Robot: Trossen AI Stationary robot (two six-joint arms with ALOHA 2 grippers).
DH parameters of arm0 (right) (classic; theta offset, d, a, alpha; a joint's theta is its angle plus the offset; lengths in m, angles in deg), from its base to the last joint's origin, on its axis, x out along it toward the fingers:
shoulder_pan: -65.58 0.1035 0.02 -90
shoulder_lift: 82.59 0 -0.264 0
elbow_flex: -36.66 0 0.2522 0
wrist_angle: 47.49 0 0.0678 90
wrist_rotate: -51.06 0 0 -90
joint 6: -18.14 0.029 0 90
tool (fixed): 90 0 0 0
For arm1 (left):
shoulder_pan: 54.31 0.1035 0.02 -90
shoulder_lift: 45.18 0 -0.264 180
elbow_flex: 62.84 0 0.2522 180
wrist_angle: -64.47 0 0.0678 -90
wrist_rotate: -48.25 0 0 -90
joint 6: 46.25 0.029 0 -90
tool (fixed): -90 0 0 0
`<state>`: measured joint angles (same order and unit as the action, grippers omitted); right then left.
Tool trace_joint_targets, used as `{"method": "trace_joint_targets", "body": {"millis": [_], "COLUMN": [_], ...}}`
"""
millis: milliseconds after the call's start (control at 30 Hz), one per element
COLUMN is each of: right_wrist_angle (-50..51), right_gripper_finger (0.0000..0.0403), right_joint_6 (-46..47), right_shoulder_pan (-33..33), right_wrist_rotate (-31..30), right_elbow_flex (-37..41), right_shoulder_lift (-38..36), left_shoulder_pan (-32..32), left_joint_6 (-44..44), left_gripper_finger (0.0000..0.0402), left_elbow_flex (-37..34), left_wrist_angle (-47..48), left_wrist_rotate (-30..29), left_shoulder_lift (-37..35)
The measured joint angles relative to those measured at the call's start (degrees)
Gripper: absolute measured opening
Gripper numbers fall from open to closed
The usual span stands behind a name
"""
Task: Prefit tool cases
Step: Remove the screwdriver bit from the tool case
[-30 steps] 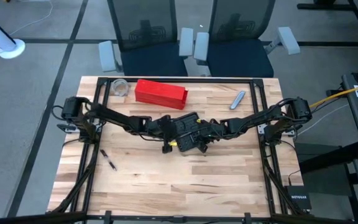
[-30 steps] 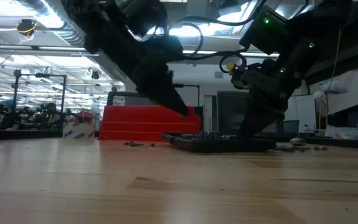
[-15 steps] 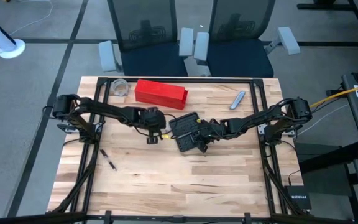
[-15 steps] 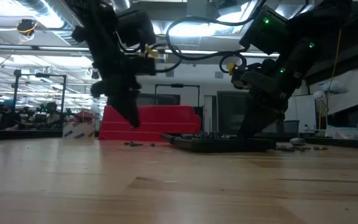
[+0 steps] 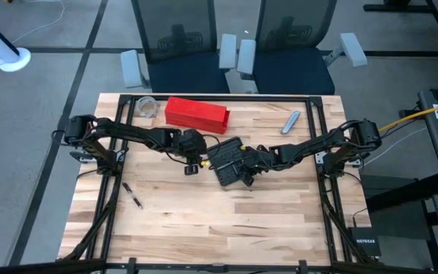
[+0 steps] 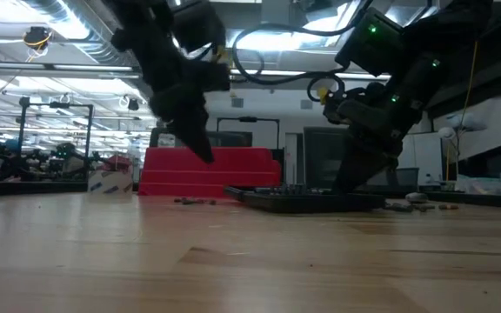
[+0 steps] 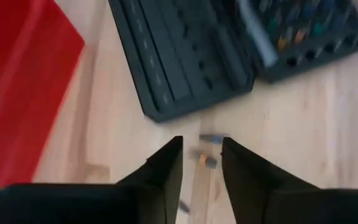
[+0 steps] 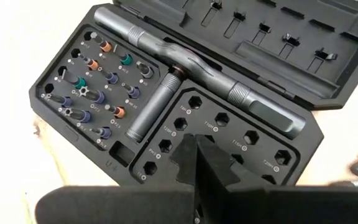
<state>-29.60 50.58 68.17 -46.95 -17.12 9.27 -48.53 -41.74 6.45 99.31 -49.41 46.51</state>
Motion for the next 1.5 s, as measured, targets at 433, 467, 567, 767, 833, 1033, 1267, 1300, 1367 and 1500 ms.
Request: {"method": "trace_joint_targets", "body": {"millis": [433, 467, 567, 767, 833, 1033, 1267, 1300, 1367, 1500], "right_wrist_angle": [23.0, 25.4, 27.5, 19.1, 18.6, 17.8, 14.0, 13.5, 12.9, 10.6], "right_gripper_finger": [0.0001, 0.0001, 0.0001, 0.0000, 0.0000, 0.0000, 0.0000, 0.0000, 0.0000, 0.0000], "right_joint_6": [-5.9, -5.2, -4.9, -2.8, -2.4, -0.8, 3.0, 3.6, 5.5, 9.3], "right_shoulder_pan": [-4.5, -5.6, -9.3, -12.5, -12.4, -12.3, -7.8, -6.8, -4.8, -1.6], "right_wrist_rotate": [-4.4, -5.2, -3.6, 2.5, 2.6, 5.7, 7.1, 7.2, 7.1, 6.6], "right_elbow_flex": [-7.4, -7.3, -6.4, -2.8, -2.5, -2.5, -2.5, -2.5, -2.5, -2.5], "right_shoulder_lift": [-4.5, -4.6, -4.6, -4.6, -4.3, -2.1, -0.9, -0.5, 0.4, 1.0], "left_shoulder_pan": [-1.7, -2.2, -3.7, -5.6, -5.7, -6.2, -6.3, -6.3, -6.3, -6.3], "left_joint_6": [-4.9, -5.8, -9.0, -14.9, -16.1, -16.1, -16.0, -16.0, -16.0, -15.3], "left_gripper_finger": [0.0102, 0.0095, 0.0059, 0.0007, 0.0002, 0.0001, 0.0001, 0.0001, 0.0001, 0.0000], "left_elbow_flex": [2.0, 1.3, -0.9, -3.6, -3.8, -4.2, -4.2, -4.3, -4.5, -4.5], "left_wrist_angle": [-1.4, -2.2, -6.8, -11.7, -12.1, -11.3, -10.5, -10.6, -10.0, -9.1], "left_wrist_rotate": [0.2, 0.2, 0.2, -0.4, -0.7, -0.7, -0.7, -0.7, -0.7, -0.7], "left_shoulder_lift": [-0.5, -0.5, -0.5, 0.2, 0.2, 0.2, 0.2, 0.2, 0.2, 0.2]}}
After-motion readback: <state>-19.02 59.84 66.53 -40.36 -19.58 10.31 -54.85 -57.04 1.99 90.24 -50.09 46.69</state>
